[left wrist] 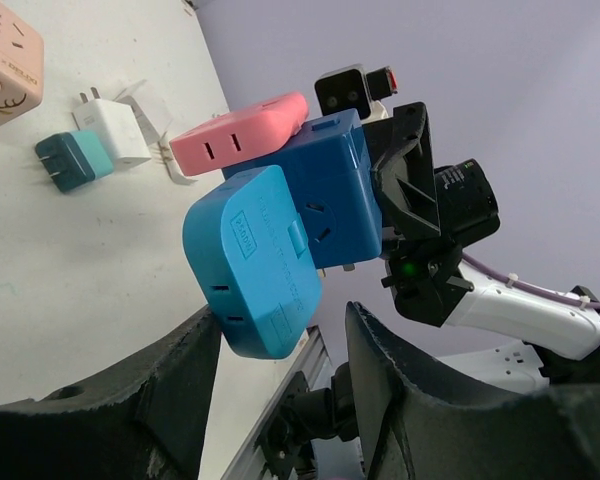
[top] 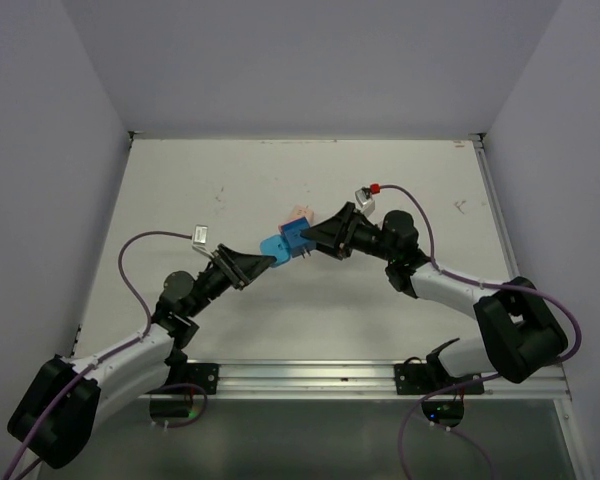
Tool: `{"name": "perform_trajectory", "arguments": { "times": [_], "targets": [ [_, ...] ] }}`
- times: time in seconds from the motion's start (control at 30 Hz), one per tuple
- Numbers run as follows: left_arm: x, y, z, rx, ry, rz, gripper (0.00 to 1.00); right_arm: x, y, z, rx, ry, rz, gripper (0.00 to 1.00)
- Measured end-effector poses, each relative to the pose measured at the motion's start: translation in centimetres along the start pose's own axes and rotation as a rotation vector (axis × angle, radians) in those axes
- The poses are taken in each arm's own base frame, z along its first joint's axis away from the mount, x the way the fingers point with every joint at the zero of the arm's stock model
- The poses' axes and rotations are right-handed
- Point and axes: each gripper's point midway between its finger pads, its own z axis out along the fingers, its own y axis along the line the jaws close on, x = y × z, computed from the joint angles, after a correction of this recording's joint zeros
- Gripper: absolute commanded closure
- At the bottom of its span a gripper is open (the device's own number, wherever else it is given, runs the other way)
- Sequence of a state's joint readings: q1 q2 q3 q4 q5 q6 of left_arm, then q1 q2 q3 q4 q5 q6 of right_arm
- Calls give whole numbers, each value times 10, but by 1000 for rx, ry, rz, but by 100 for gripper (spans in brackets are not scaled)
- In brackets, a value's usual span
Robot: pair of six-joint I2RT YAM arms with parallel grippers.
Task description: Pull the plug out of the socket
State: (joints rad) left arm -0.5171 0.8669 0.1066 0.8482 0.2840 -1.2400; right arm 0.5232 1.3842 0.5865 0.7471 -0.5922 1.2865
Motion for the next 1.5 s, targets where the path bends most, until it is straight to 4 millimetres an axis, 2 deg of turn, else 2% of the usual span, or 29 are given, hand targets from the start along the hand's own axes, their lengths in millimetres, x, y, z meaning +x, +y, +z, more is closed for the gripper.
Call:
{"name": "perform_trajectory", "arguments": {
  "times": [0.27, 0.4, 0.47, 0.8, 1.03, 1.27, 1.5],
  "targets": [
    [2, 6, 1, -20, 9, -14, 38, 2, -9, -1, 35, 7, -3, 100],
    [4, 10, 4, -28, 15, -28, 30, 4, -11, -1, 40, 14, -3, 100],
    [5, 12, 5, -34, 20, -37, 30, 4, -11, -1, 40, 14, -3, 100],
    [4, 10, 7, -22, 16, -66, 40, 4, -10, -1, 39, 17, -2, 100],
    [3, 9, 9, -15, 13, -98, 43, 4, -8, -1, 28, 16, -9, 100],
    [2, 8, 9, -15, 8, -116, 60, 3, -4, -1, 12, 18, -18, 100],
    [-3, 3, 9, -3, -12, -133, 92, 3, -2, -1, -3, 15, -28, 100]
  ]
}}
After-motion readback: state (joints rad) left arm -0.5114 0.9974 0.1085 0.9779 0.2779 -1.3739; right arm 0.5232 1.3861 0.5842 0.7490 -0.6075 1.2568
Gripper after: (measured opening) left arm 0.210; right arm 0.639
